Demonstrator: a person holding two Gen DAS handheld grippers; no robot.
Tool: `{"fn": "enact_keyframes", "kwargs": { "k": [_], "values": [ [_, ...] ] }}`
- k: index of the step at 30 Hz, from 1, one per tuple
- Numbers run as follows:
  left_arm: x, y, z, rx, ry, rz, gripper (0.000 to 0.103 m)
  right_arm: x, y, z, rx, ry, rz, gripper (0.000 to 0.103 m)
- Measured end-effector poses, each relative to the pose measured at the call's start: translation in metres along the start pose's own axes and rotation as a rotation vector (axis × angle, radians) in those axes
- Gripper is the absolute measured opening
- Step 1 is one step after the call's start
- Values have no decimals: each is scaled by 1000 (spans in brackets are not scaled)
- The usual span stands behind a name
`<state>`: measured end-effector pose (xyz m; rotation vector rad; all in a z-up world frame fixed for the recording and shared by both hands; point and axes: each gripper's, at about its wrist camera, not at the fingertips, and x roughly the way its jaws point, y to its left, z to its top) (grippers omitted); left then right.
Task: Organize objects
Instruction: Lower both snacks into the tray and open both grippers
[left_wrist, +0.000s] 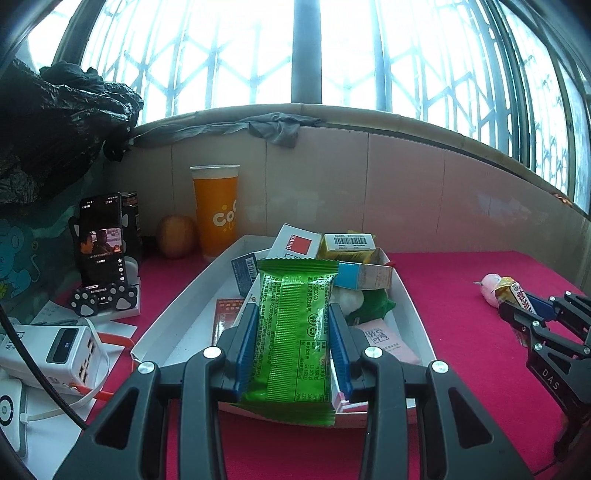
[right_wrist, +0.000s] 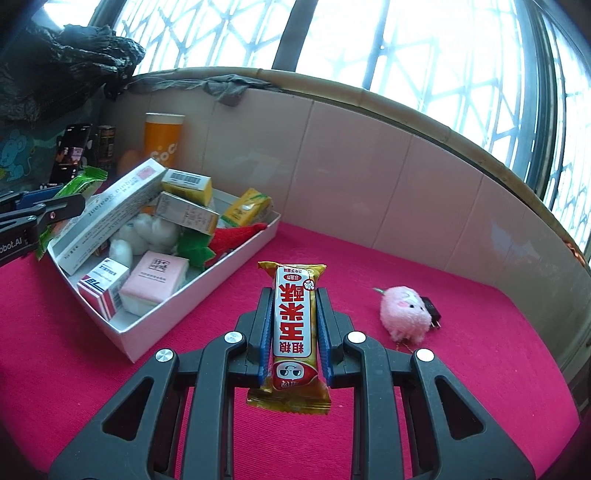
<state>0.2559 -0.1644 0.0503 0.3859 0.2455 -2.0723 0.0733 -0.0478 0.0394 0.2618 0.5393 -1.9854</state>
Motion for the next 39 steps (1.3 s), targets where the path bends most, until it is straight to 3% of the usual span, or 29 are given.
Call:
{"fn": "enact_keyframes", "kwargs": {
  "k": [9, 13, 20, 29, 37, 39],
  "values": [
    [8, 25, 21, -18, 29, -5, 37, 16, 26, 25, 11, 22, 142, 20],
    [15, 42, 40, -75, 46, -46, 37, 23, 34, 55, 13, 11, 198, 20],
    [31, 55, 58, -135, 70, -127, 37, 46, 24, 116, 128, 43, 282, 20],
    [53, 49, 54, -153, 125, -168, 37, 110, 40, 172, 176, 134, 312, 20],
    [58, 47, 53, -136, 120, -161, 37, 152, 59, 174, 202, 191, 283, 21],
    [60, 47, 53, -130, 132, -173, 40, 156, 62, 172, 204, 197, 281, 25]
  ]
}}
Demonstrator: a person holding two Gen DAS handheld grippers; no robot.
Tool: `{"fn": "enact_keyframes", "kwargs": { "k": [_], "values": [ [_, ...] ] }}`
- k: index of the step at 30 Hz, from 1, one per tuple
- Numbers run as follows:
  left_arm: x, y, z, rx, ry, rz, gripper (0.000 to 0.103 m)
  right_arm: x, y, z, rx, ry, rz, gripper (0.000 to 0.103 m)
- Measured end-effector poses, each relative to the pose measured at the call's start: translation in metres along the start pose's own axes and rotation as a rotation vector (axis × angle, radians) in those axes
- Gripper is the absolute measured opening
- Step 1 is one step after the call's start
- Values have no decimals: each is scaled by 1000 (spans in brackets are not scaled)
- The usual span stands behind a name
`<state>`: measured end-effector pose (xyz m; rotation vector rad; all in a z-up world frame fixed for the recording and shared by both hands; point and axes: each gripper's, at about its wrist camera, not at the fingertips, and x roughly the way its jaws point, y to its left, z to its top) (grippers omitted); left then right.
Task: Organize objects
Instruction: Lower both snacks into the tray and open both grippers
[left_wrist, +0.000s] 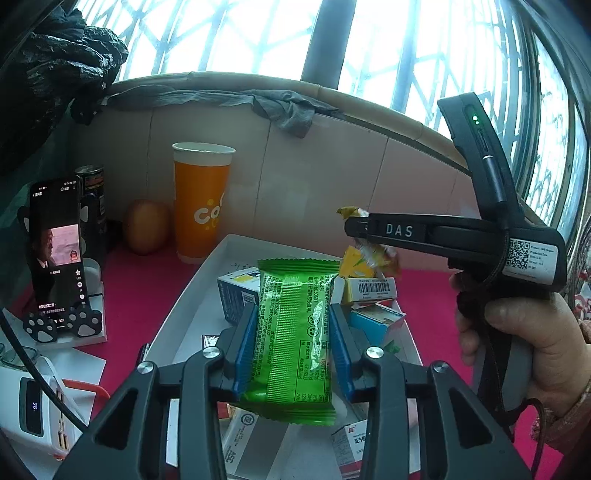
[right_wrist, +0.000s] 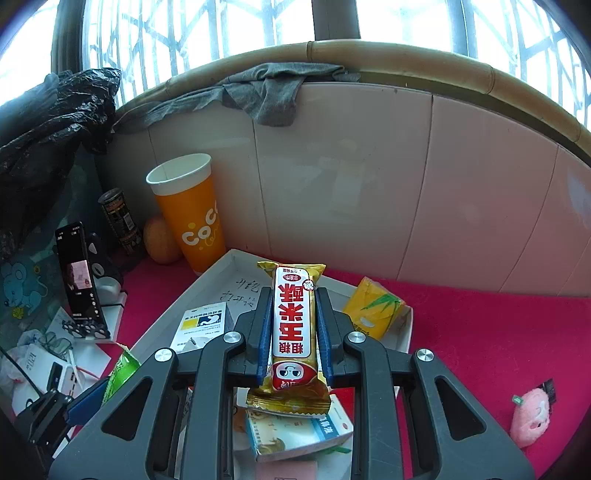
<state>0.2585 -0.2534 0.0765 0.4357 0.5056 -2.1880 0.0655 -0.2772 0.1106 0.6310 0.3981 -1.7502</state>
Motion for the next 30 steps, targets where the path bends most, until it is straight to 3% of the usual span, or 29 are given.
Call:
{"fn": "enact_keyframes", "kwargs": {
  "k": [1, 2, 3, 4, 5, 6, 14, 17, 30],
  "values": [
    [1, 0, -1, 1, 8, -8, 53, 2, 0, -1, 1, 1, 1, 27],
    [1, -1, -2, -1, 14, -12, 77, 3, 0, -3, 1, 1, 2, 35],
    [1, -1, -3, -5, 21, -9, 88, 3, 1, -4, 0, -1, 3, 51],
    [1, -2, -3, -8, 21, -4, 96, 2, 1, -7, -2, -5, 5, 60],
    [-1, -3, -4, -9, 14, 4, 97, 1, 0, -9, -4, -8, 4, 78],
    [-2, -5, -5, -8, 6, 12, 102, -2, -1, -11, -7, -18, -2, 85],
    [-21, -25, -7, 33, -65, 58, 103, -34, -14, -30, -3, -73, -3, 86],
    [-25, -34, -8, 45, -71, 47, 103, -45, -23, -42, 3, -83, -12, 92],
    [-18, -83, -20, 98, -28, -36, 103, -104, -114, -95, 184, -110, -62, 92]
  ]
}}
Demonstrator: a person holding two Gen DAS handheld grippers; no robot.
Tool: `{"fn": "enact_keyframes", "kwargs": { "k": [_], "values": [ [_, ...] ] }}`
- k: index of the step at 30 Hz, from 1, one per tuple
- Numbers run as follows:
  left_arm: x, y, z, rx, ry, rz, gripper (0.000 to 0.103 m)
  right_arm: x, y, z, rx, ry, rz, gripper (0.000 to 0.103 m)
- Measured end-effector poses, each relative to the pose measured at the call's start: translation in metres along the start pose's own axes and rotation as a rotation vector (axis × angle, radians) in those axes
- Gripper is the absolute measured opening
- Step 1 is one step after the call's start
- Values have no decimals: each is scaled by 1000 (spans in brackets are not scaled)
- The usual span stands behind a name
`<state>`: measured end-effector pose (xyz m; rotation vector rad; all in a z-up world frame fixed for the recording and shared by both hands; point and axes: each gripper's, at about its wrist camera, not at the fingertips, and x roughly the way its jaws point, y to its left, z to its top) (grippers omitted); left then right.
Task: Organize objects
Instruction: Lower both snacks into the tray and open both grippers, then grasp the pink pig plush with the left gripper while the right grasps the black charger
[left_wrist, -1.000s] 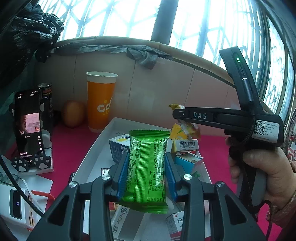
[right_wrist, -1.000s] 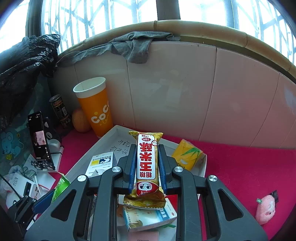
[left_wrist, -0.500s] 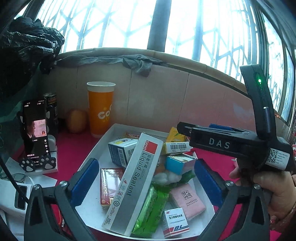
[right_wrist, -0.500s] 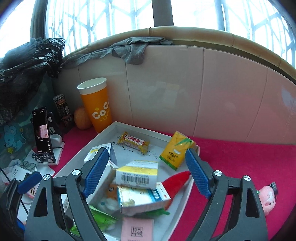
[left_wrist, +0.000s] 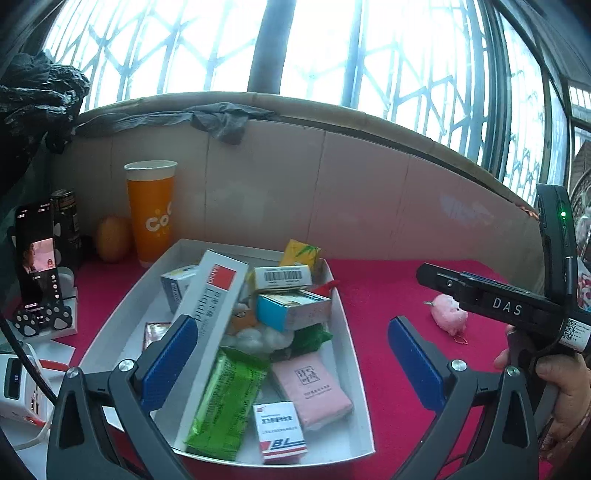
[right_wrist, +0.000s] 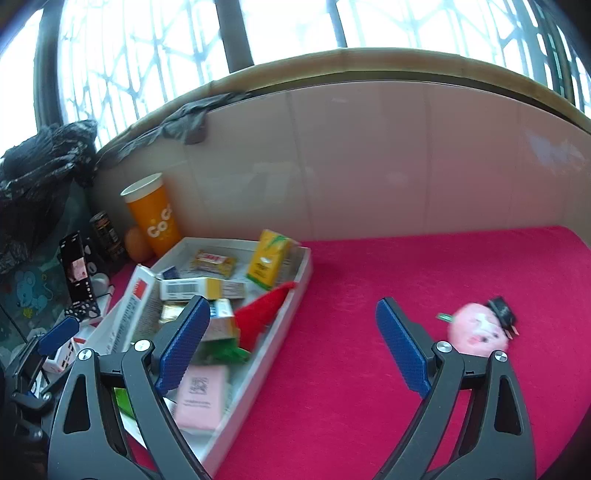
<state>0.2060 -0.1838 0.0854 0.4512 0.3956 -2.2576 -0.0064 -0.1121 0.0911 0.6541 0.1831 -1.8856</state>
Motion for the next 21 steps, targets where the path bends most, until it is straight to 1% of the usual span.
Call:
{"fn": "enact_keyframes", "kwargs": {
  "k": [4, 7, 10, 13, 15, 17, 19, 21],
  "values": [
    [8, -29, -7, 60, 40, -55, 103, -15, -47, -14, 29, 13, -77, 92],
    [16, -57, -14, 108, 79, -116, 103, -23, -83, -24, 63, 35, -140, 92],
    [33, -85, -22, 147, 148, -161, 103, -29, -121, -34, 109, 58, -204, 92],
    [49, -105, -27, 168, 208, -191, 103, -33, -155, -39, 180, 76, -237, 92],
    [62, -117, -29, 166, 247, -197, 103, -32, -178, -38, 244, 88, -241, 92],
    [70, -123, -28, 147, 268, -201, 103, -31, -198, -35, 284, 90, -267, 92],
    [81, -127, -26, 128, 290, -209, 103, -23, -209, -30, 274, 107, -297, 92],
    [93, -132, -24, 117, 319, -200, 103, -8, -218, -25, 226, 144, -302, 92]
  ]
}}
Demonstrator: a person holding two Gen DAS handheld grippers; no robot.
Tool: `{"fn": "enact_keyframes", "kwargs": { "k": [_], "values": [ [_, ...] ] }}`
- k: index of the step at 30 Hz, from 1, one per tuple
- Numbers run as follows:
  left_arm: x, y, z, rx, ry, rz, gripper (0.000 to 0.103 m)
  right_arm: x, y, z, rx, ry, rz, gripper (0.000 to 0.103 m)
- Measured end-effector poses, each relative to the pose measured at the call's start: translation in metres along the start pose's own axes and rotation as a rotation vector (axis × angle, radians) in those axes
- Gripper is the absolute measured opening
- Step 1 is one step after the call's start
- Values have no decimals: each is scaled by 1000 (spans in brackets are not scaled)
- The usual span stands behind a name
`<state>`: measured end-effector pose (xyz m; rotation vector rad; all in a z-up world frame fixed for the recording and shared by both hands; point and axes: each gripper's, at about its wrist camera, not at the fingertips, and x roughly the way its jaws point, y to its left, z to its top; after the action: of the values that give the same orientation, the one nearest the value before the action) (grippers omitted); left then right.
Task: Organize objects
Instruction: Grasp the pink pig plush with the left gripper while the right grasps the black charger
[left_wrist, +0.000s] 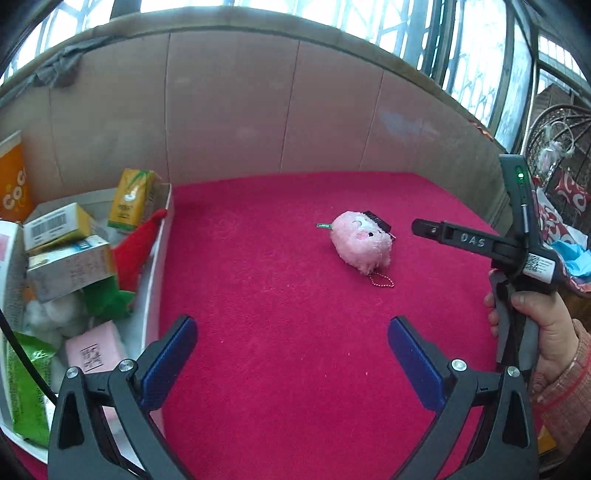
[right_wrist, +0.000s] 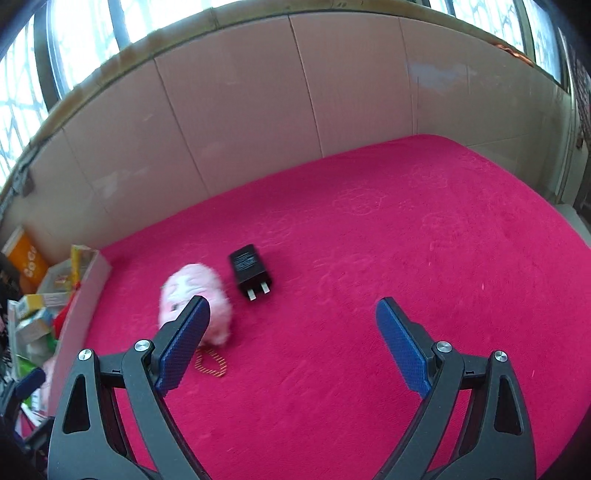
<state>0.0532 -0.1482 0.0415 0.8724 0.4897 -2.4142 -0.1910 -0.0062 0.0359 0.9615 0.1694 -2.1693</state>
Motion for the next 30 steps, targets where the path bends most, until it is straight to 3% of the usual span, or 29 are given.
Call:
{"fn": "enact_keyframes", "kwargs": {
  "k": [3, 6, 10, 16, 19, 29, 30],
  "values": [
    [11, -1, 4, -21, 27, 4, 103, 24, 2, 10, -77, 24, -30, 91],
    [20, -1, 2, -22, 45, 10, 103, 37, 8, 12, -130, 36, 0, 91],
    [34, 1, 0, -27, 79, 35, 103, 52, 20, 13, -174, 65, -45, 91],
    [45, 1, 6, -38, 85, 45, 103, 53, 43, 7, -238, 92, 31, 91],
    [51, -2, 12, -38, 73, 56, 103, 48, 61, 7, -316, 48, 10, 91],
    [68, -14, 33, -67, 43, 50, 103, 70, 16, 27, -101, 102, 42, 90],
    [71, -16, 34, -63, 44, 52, 103, 73, 14, 26, -97, 113, 44, 86]
  ]
}}
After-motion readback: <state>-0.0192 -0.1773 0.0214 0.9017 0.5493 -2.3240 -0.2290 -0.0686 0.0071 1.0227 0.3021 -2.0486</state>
